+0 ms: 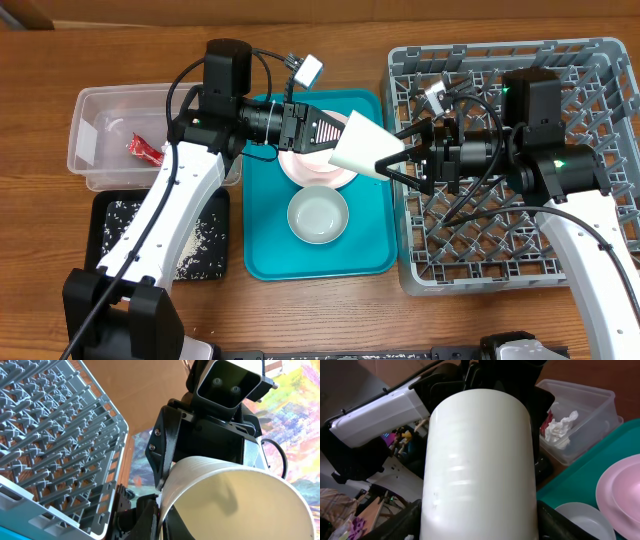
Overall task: Sort waste into correct bins and load items into the dishwasher
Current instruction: 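Open the left gripper and pull the cup away with the right gripper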
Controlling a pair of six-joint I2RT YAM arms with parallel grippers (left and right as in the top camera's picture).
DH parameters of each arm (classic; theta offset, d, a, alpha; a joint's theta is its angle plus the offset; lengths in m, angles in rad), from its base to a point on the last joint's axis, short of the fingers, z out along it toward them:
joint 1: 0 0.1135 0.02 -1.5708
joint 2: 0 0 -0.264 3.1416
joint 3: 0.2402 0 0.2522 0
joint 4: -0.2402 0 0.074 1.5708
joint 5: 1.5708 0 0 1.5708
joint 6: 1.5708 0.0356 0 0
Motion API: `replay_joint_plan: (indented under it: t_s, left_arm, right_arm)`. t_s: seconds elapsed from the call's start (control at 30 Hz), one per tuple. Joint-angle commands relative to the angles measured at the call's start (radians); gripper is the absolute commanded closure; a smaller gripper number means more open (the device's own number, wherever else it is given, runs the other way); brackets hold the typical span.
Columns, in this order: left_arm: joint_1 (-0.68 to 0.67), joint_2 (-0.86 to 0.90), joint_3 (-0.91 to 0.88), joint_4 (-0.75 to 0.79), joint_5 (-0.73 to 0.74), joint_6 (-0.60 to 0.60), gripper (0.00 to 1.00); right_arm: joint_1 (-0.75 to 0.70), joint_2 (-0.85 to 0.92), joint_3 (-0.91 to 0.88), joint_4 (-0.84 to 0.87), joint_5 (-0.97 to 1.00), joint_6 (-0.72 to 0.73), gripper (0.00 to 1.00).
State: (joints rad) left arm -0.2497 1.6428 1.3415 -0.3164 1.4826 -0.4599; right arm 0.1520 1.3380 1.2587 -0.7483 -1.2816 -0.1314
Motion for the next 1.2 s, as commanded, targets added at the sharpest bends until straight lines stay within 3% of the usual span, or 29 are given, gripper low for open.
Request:
replay_joint_plan:
  t_s: [0.0,0.13,0.27,0.6,0.9,1.17]
  left_arm:
    - [-0.02,0.0,0.011,0.015,-0.026,0.019,0.96]
    - [-0.019,0.001,0.011,0.016,-0.023,0.019,0.96]
    - [-0.018,0.0,0.011,0.019,-0.023,0.019,0.96]
    - [-0.018,0.001,0.011,0.018,-0.023,0.019,0.96]
    - [-0.019,0.001,0.011,-0.012,-0.022,0.02,0.96]
    - [-0.02,0.001,0.011,-0.077,-0.023,0.046,0.96]
  right_arm:
    - [0.052,-0.011,0.021,0.006,-0.063,-0.008,0.3]
    - [0.051,-0.011,0.021,0.003,-0.063,-0.008,0.22]
    - [0.051,-0.011,0.021,-0.005,-0.063,-0.007,0.2]
    - [0.049,-0.012,0.021,0.015,-0.063,-0.007,0.31]
    - [0.035,-0.012,0.021,0.06,-0.03,0.0,0.48]
    - [0.003,-0.012,0.021,0.074,0.024,0.004,0.48]
